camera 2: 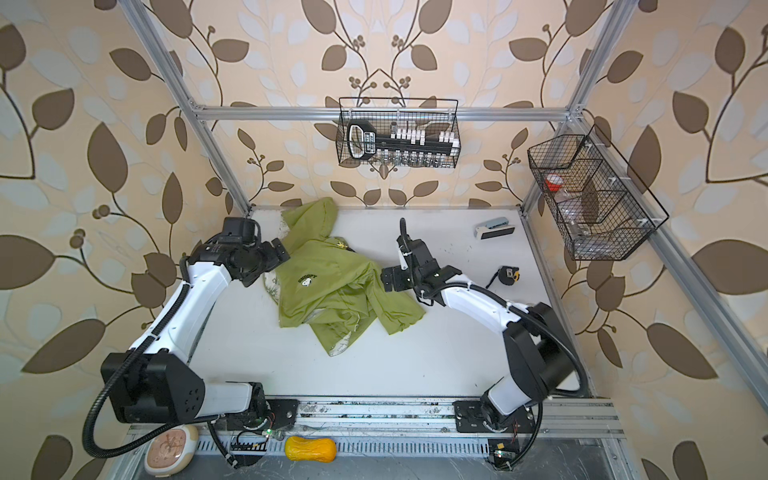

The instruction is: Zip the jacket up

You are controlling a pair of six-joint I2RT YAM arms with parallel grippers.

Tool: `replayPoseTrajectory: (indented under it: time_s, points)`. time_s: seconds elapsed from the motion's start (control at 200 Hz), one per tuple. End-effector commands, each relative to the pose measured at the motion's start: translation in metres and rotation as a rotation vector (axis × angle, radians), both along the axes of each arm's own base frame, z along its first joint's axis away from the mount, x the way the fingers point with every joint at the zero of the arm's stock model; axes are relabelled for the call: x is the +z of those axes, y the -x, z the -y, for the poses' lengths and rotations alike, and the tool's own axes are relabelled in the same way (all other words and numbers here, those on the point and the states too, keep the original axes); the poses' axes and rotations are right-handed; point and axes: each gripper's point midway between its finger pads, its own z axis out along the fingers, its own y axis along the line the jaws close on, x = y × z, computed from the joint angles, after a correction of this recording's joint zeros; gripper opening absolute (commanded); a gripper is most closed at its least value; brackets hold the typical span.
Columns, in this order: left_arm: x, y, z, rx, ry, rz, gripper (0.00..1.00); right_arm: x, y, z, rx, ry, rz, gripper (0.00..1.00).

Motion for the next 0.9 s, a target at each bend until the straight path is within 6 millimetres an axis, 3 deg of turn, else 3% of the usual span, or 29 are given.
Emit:
replayPoseTrajectory:
  time_s: [0.0, 0.09, 0.175, 0.3, 0.39, 0.515, 0.61, 0.67, 0.76, 0.895]
  points:
    - [-0.042, -0.012, -0.017, 0.076, 0.091, -0.085, 0.99, -0.014, -0.010, -0.027, 0.077, -0.020, -0.036, 0.99]
    - [-0.069, -0.020, -0.026, 0.102, 0.103, -0.138, 0.99, -0.024, -0.011, -0.037, 0.088, -0.017, -0.051, 0.94]
    - [-0.091, -0.030, -0.024, 0.090, 0.132, -0.168, 0.99, -0.027, -0.009, -0.039, 0.081, -0.034, -0.049, 0.87]
    - [-0.113, -0.044, -0.018, 0.066, 0.176, -0.200, 0.97, -0.031, -0.004, -0.039, 0.082, -0.050, -0.065, 0.60]
    - [-0.114, -0.053, -0.010, 0.025, 0.213, -0.173, 0.86, -0.031, 0.000, -0.036, 0.080, -0.053, -0.066, 0.41]
    - [-0.094, -0.063, 0.007, -0.045, 0.285, -0.093, 0.45, -0.027, 0.002, -0.027, 0.056, -0.064, -0.065, 0.20]
    - [-0.066, -0.070, 0.023, -0.110, 0.319, -0.025, 0.20, -0.020, 0.001, -0.015, 0.027, -0.089, -0.066, 0.06]
    - [-0.044, -0.074, 0.034, -0.157, 0.325, 0.024, 0.11, -0.013, 0.000, -0.007, 0.012, -0.107, -0.066, 0.00]
    - [-0.007, -0.082, 0.053, -0.230, 0.328, 0.098, 0.00, -0.003, 0.000, 0.009, -0.013, -0.113, -0.056, 0.00]
    - [0.039, -0.096, 0.089, -0.343, 0.301, 0.159, 0.00, 0.016, 0.007, 0.036, -0.057, -0.120, -0.026, 0.00]
